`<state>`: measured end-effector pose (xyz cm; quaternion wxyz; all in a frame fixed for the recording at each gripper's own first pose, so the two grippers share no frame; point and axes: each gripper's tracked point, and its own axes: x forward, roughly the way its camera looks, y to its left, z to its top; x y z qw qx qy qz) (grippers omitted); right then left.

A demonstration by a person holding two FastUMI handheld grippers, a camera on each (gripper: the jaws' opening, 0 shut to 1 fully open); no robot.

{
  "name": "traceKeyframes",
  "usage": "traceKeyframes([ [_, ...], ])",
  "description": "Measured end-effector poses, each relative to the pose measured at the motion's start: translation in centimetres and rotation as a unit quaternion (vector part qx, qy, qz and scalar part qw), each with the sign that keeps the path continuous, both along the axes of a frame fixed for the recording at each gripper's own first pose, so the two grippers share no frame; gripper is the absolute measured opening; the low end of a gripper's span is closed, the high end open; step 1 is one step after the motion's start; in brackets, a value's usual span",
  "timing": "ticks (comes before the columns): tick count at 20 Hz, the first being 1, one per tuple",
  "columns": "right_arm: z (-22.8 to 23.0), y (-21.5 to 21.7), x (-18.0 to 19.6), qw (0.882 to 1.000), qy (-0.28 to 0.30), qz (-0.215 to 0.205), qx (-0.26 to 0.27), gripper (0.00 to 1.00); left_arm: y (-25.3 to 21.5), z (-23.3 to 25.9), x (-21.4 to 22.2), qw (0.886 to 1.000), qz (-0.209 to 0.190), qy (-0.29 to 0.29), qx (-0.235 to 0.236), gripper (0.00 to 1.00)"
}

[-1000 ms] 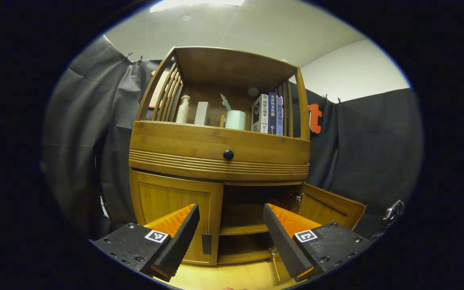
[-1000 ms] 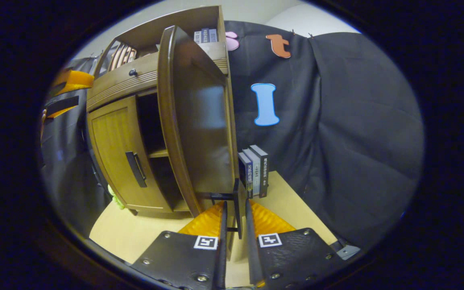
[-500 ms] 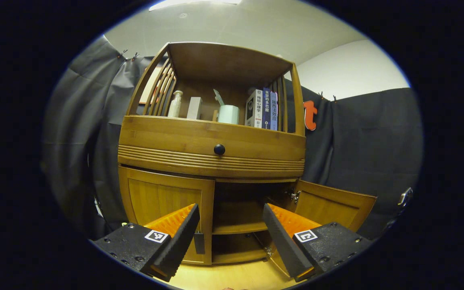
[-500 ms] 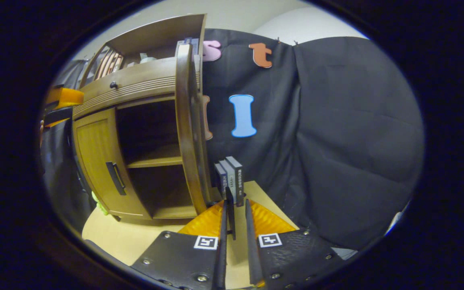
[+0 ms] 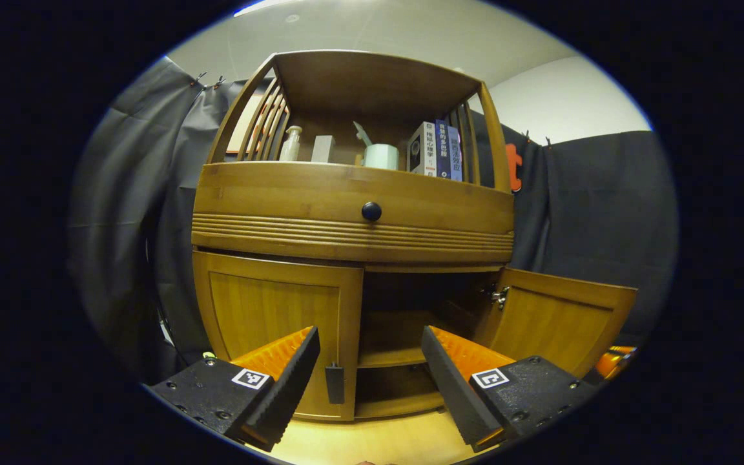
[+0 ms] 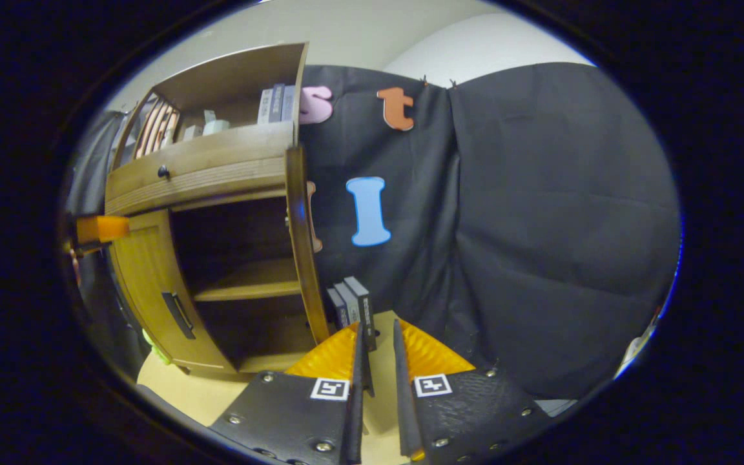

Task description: Open the right door of the double-door shoe cabinet with the right hand, and open the left door with the left hand.

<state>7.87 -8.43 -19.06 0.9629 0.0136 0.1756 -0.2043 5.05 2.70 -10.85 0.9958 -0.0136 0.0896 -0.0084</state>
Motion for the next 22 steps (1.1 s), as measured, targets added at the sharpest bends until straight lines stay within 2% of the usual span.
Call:
traceKeyframes([
  [4,5.0,-0.7,0.5,0.999,-0.045,-0.011,-0.003,0.22,1.5,-2.6,1.6,1.000,0.011,0.021,0.000,0.96],
  [8,9.7,-1.2,0.6,0.996,-0.081,-0.019,-0.028,0.22,2.6,-5.9,3.2,0.999,0.016,0.051,-0.009,0.98],
  [15,13.8,-1.2,0.2,0.992,-0.110,-0.029,-0.060,0.22,3.8,-12.8,6.5,0.996,0.017,0.090,-0.007,0.98],
  [17,13.8,-1.4,0.3,0.991,-0.111,-0.034,-0.063,0.22,4.4,-15.0,7.3,0.995,0.021,0.097,-0.002,0.91],
  [19,13.3,-1.7,0.4,0.992,-0.109,-0.036,-0.060,0.23,4.7,-16.8,8.2,0.994,0.021,0.108,0.001,0.89],
  [21,12.8,-2.3,0.3,0.991,-0.106,-0.047,-0.059,0.23,5.1,-18.1,8.7,0.993,0.020,0.114,-0.002,0.83],
  [22,12.4,-2.2,0.6,0.992,-0.107,-0.039,-0.051,0.23,5.3,-18.5,8.8,0.993,0.018,0.116,-0.004,0.79],
])
